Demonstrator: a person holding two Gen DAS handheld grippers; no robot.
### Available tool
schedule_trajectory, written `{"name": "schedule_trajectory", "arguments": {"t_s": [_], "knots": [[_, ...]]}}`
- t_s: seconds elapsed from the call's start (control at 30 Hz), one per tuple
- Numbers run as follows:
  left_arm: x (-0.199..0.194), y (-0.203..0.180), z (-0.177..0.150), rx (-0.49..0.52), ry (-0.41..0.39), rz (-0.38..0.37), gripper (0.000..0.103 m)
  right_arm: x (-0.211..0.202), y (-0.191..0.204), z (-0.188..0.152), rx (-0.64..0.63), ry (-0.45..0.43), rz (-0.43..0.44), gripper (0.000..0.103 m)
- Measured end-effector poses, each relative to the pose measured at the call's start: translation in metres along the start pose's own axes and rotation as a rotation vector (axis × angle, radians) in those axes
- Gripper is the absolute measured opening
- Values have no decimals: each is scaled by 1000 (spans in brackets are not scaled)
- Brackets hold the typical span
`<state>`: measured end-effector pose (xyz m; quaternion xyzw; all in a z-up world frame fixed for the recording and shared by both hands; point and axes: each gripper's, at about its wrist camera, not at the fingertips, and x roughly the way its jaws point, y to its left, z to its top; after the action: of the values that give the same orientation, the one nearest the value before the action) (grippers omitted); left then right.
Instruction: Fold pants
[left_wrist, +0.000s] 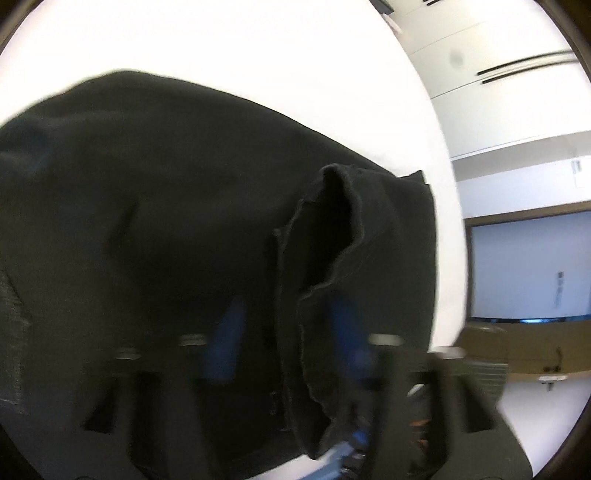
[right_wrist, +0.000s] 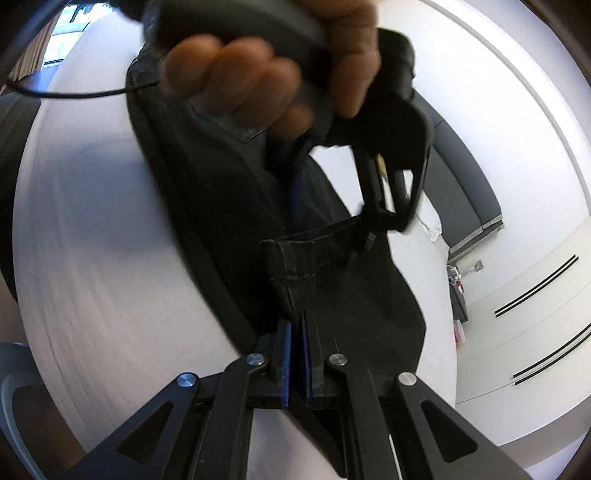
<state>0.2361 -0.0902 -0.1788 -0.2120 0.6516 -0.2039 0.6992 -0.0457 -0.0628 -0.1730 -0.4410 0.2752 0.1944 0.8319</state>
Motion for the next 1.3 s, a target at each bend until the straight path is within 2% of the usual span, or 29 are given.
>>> {"name": "schedule_trajectory", "arguments": {"t_s": [0.13,0.3,0.57,0.87,1.0,1.1,1.13,1.17,1.2,1.27,1.3], "knots": [[6,4,-1,-13,26,-45,30,3,-3,-4,33,6,19,5],[-6,31,-9,-75,0,-169,7,3,-8,-6,64,10,31,5],[-31,41,-29,-85,-98,-255,4,-5,-8,0,67,-1,24,5],[-62,67,-50,-133,-153,-281,4,-15,-4,18,49,-39,26,5],[-79,85,-61,-168,-176,-278,4,-16,1,27,37,-56,42,5],[-76,88,-64,-199,-188,-258,4,-13,4,32,30,-55,63,5],[-77,95,-66,-209,-188,-252,4,-10,7,33,20,-42,75,7],[-76,100,-68,-215,-187,-244,4,-8,9,34,12,-32,82,14],[-76,103,-70,-218,-191,-232,4,-8,10,34,13,-27,97,17],[-77,105,-73,-221,-195,-229,4,-14,3,33,68,-39,147,30],[-75,102,-76,-216,-197,-225,4,-17,-4,32,111,-45,171,31]]}}
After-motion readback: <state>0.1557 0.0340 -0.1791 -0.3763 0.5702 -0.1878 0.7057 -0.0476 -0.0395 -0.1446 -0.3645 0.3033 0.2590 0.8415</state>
